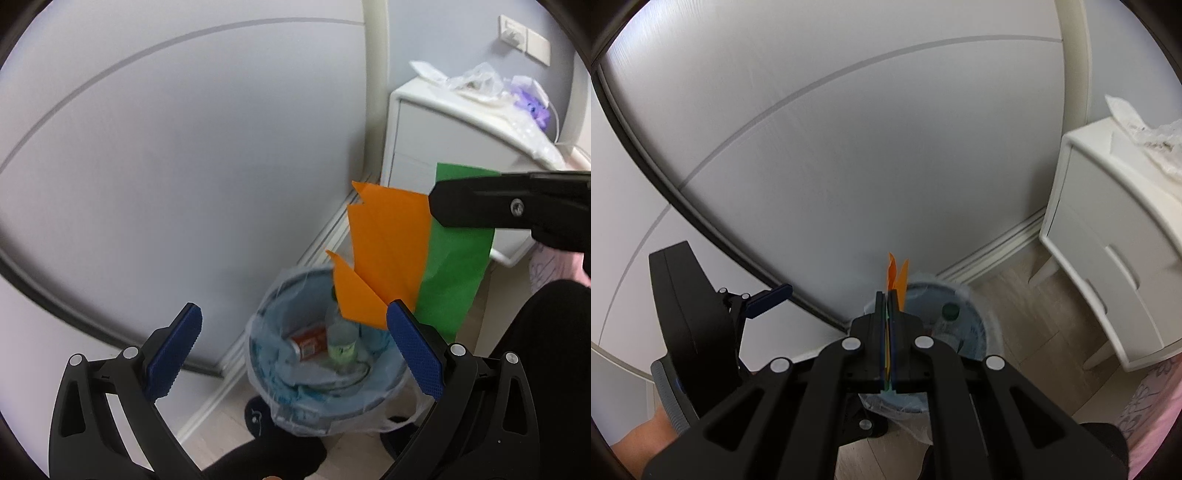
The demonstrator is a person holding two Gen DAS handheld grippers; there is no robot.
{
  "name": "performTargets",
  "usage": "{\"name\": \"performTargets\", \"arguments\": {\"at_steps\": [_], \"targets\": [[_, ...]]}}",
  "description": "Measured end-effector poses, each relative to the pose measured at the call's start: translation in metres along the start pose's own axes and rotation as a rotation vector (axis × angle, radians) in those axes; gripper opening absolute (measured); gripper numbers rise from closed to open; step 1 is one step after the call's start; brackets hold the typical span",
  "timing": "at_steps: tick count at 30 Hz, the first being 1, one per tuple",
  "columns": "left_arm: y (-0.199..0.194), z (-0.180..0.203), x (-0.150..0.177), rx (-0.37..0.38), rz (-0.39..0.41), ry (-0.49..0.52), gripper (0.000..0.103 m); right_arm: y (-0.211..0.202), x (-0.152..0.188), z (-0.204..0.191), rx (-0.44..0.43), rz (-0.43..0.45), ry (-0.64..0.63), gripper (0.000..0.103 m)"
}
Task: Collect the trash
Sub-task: 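Lift the paper with the right tool and carry it over the bin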
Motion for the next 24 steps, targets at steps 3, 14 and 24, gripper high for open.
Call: {"name": "performTargets", "arguments": {"at_steps": [3, 14, 24], "targets": [[0.015, -0.002, 0.012, -0.005, -0.033, -0.011, 0.097, 0.02, 0.009, 0.0, 0.007, -0.036, -0.003, 0.004], [0.081, -0.011, 0.056, -0.016, -0.173, -0.029, 0.097, 0.092, 0.038, 0.01, 0.034, -0.161, 0.012, 0.004], [0.112, -0.014, 0.068, -0.001, -0.226, -0.05, 0.097, 0.137, 0.053, 0.025, 0.089, -0.236, 0.023, 0.005]]}}
Point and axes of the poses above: each gripper's, at about its wrist camera, not at the fingertips, and y roughly the way its jaws point, z to its right, x to its underside, the point moved 5 cm from there along y, roughly the way its jaws point, and after that the axes turned 1 degree about -x, right-handed, at the moved point
